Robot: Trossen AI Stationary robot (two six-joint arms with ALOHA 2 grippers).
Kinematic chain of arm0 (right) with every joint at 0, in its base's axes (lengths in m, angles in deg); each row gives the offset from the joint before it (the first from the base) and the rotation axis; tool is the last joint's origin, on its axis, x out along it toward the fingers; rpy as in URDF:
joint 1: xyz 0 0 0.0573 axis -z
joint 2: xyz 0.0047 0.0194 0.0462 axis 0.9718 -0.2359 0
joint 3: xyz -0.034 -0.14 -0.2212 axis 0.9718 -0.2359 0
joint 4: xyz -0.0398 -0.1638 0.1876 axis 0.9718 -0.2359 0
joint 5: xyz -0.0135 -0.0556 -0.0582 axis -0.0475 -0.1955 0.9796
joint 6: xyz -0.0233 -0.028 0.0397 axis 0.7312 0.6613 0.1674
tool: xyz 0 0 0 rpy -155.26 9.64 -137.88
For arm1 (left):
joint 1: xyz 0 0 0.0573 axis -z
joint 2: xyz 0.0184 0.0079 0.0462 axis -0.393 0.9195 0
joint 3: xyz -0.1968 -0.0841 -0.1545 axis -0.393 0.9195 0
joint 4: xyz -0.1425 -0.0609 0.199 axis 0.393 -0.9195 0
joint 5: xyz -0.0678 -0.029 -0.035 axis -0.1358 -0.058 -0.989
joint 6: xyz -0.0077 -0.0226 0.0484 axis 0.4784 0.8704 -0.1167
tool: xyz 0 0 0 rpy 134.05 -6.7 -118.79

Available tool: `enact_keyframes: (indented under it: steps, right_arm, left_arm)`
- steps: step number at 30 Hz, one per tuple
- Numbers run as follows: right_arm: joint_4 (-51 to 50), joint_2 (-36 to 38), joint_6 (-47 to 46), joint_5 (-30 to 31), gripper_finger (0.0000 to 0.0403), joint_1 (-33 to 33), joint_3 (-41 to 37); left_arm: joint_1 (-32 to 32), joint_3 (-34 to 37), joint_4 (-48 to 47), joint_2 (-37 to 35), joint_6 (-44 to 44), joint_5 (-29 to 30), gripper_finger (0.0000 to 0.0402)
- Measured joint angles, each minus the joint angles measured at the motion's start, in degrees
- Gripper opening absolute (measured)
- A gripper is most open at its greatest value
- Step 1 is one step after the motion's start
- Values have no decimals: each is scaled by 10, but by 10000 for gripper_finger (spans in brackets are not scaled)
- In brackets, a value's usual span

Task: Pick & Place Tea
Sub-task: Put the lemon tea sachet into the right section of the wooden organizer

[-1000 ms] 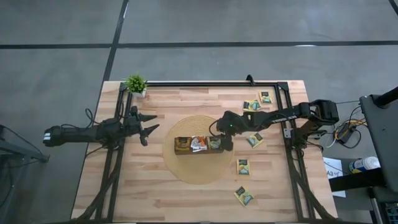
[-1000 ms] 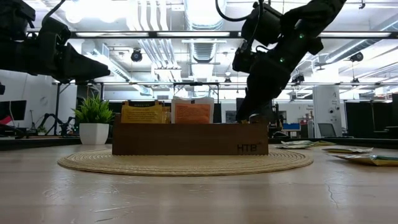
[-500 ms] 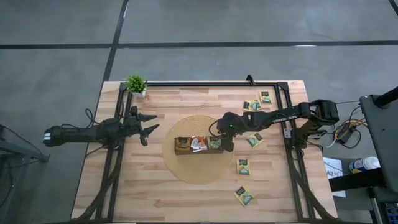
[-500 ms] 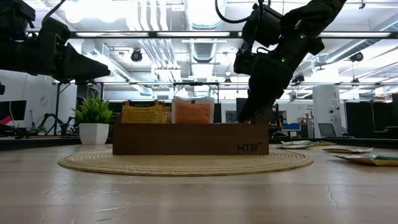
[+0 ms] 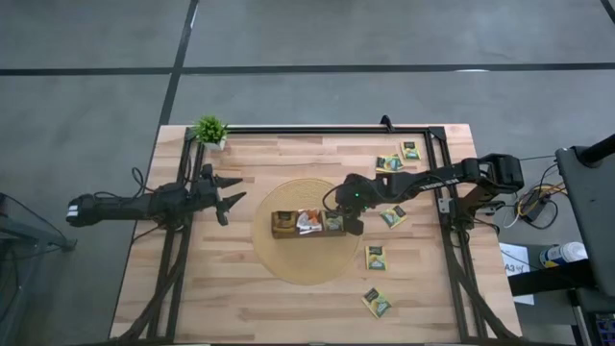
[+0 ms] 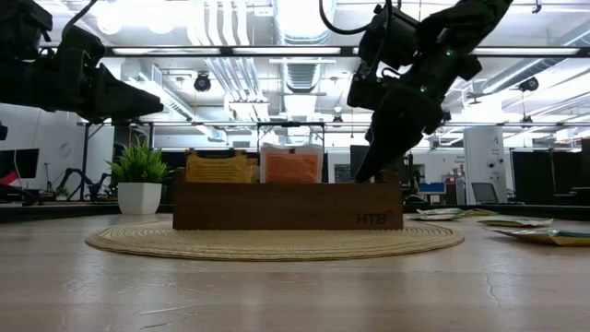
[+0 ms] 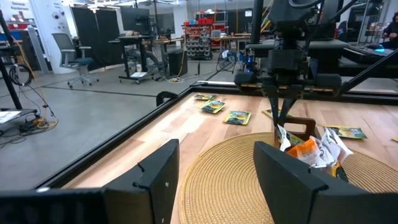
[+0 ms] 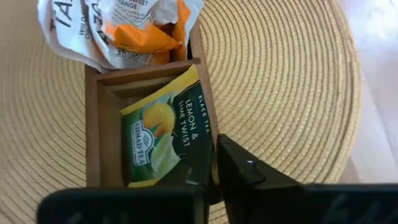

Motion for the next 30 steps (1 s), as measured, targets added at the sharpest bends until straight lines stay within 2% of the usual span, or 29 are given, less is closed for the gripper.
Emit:
enact_keyframes:
  steps: [4, 22, 26, 30]
  right_arm:
    - [-4, -1, 6, 5, 9, 0, 6]
    - [-3, 0, -22, 1, 9, -3, 21]
    - [6, 0, -25, 1, 24, -4, 21]
    - [9, 0, -29, 1, 63, -4, 21]
  left_arm:
    - [0, 0, 0, 0, 0, 0, 202]
    - [0, 0, 0, 0, 0, 0, 202]
    - [1, 0, 0, 0, 0, 0, 202]
    - [1, 0, 0, 0, 0, 0, 202]
